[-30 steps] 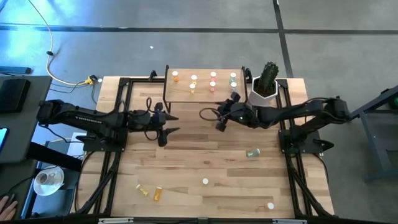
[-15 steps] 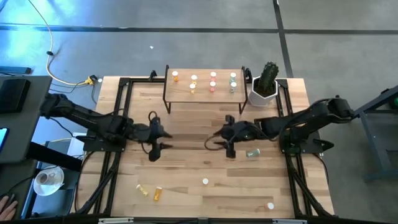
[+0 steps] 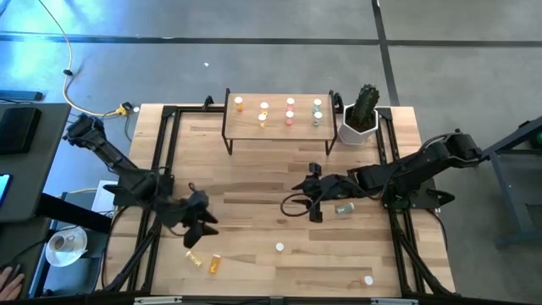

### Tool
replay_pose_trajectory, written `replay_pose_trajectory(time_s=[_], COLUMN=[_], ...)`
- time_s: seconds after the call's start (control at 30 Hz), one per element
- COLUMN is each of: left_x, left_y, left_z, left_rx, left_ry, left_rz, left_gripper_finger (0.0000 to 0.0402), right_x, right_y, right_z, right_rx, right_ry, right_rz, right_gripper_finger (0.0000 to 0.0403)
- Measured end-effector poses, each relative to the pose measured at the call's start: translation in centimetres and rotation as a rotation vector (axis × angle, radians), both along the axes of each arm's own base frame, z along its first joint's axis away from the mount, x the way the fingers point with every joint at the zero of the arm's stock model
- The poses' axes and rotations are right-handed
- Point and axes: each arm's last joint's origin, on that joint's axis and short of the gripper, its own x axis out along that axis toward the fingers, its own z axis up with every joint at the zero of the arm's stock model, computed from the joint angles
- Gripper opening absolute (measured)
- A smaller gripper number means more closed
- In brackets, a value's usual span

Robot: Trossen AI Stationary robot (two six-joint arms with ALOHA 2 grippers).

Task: Pick and place medicine bottles onto shelf by color
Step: Put the left orange pill bottle on the shelf aligned with the other orange pill bottle

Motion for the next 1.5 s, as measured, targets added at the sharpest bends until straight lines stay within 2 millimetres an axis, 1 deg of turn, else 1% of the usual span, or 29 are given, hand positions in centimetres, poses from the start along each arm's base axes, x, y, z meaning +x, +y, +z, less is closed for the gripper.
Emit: replay_pose_trajectory(time_s=[0.2, 0.37, 0.53, 0.67, 0.8, 0.9, 1.0, 1.17, 1.37, 1.5], left_x=[-0.5, 0.1, 0.7, 0.9, 1.2, 1.4, 1.5, 2.1, 3.3, 4.2], left_y=[-1.9, -3.2, -3.8, -4.0, -4.5, -4.9, -5.3, -6.2, -7.6, -8.5], left_z=[-0.3, -0.6, -0.4, 0.4, 2.4, 3.4, 3.6, 2.9, 2.0, 0.9], left_rx=[-0.07, -0.127, -0.181, -0.212, -0.236, -0.23, -0.201, -0.172, -0.161, -0.107], left_ry=[-0.01, -0.037, -0.071, -0.091, -0.141, -0.152, -0.107, 0.053, 0.249, 0.36], left_rz=[0.029, 0.01, -0.01, -0.019, -0.038, -0.054, -0.046, 0.007, 0.046, 0.073], left_gripper_finger=[0.02, 0.02, 0.02, 0.02, 0.02, 0.02, 0.02, 0.02, 0.02, 0.02], right_x=[0.0, -0.1, -0.1, -0.1, -0.1, -0.1, -0.1, -0.3, -0.2, -0.2], right_y=[0.0, 0.0, 0.0, 0.0, 0.0, 0.0, -0.1, -0.2, -0.2, -0.2], right_z=[0.0, -0.1, -0.1, -0.1, -0.2, -0.2, -0.3, -0.6, -0.6, -0.5], right_rx=[-0.003, -0.004, -0.005, -0.01, -0.012, -0.015, -0.016, -0.019, -0.017, -0.018], right_ry=[0.004, 0.011, 0.011, 0.017, 0.019, 0.019, 0.023, 0.036, 0.031, 0.027], right_rz=[-0.002, -0.002, -0.002, 0.0, 0.002, 0.004, 0.004, -0.013, -0.014, -0.016], right_gripper_finger=[0.0169, 0.0169, 0.0169, 0.0169, 0.0169, 0.0169, 0.017, 0.0169, 0.017, 0.017])
